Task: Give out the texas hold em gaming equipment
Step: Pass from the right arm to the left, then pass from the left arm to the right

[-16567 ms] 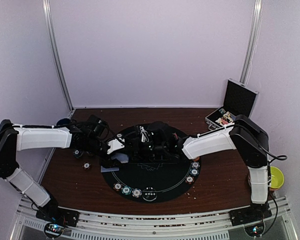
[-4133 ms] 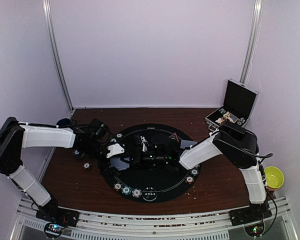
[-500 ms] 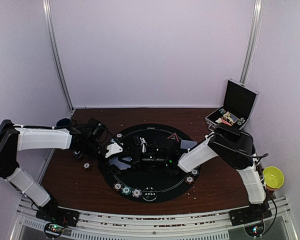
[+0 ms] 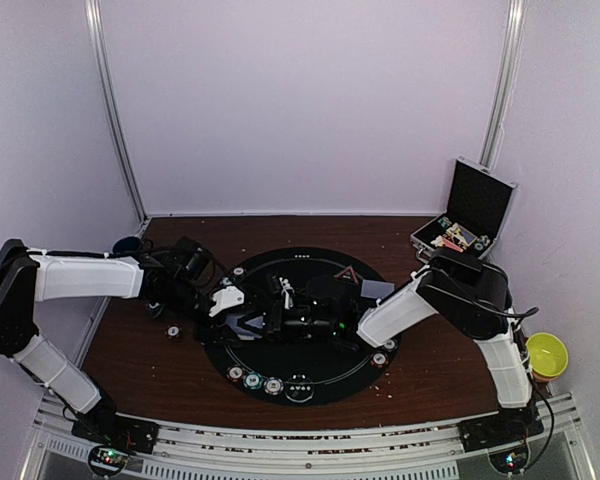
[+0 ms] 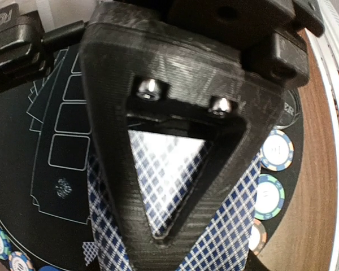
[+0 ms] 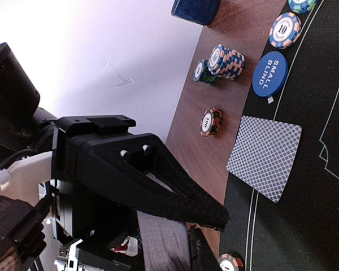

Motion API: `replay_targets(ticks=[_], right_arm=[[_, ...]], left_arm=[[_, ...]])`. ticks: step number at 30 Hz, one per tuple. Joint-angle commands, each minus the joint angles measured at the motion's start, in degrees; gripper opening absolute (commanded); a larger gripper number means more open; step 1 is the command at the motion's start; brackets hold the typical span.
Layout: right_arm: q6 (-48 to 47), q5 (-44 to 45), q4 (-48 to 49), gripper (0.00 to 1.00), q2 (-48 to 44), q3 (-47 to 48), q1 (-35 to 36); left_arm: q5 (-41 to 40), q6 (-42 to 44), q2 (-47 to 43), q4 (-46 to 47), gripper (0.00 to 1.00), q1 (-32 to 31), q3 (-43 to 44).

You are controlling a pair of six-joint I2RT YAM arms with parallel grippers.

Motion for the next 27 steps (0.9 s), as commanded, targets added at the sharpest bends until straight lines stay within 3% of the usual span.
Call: replay_targets(ticks=[1, 5, 9, 12, 19, 24, 27], right_arm=[[3.9, -1.0, 2.6, 0.0, -2.6, 0.0, -0.2], [3.7, -1.0, 2.3, 0.02, -2.6, -0.2, -0.4], [2.6, -1.0, 1.0, 0.23, -3.2, -0.6, -0.5], [1.3, -0.9, -1.4, 0.26, -4.0, -0.5, -0.5], [1.3, -1.4, -2.0, 0.01, -3.5, 0.2, -0.5], [2.4, -1.7, -0.4, 0.0, -3.4, 0.3, -0.5], [1.2, -1.1, -2.0, 0.0, -4.0, 0.4, -0.5]], left_arm=[[-1.3, 3.0, 0.2, 2.5, 0.44, 0.4, 0.8], [-1.3, 2.9, 0.2, 2.5, 0.44, 0.4, 0.9], [-1.8, 2.8, 0.2, 2.6, 0.46, 0.4, 0.9], [-2.5, 2.4, 0.3, 3.0, 0.49, 0.4, 0.8], [-3.2, 2.0, 0.6, 3.4, 0.61, 0.3, 1.0], [-4.3, 1.9, 0.8, 3.8, 0.82, 0.3, 0.7], [-5.3, 2.1, 0.6, 3.9, 0.87, 0.4, 0.6]])
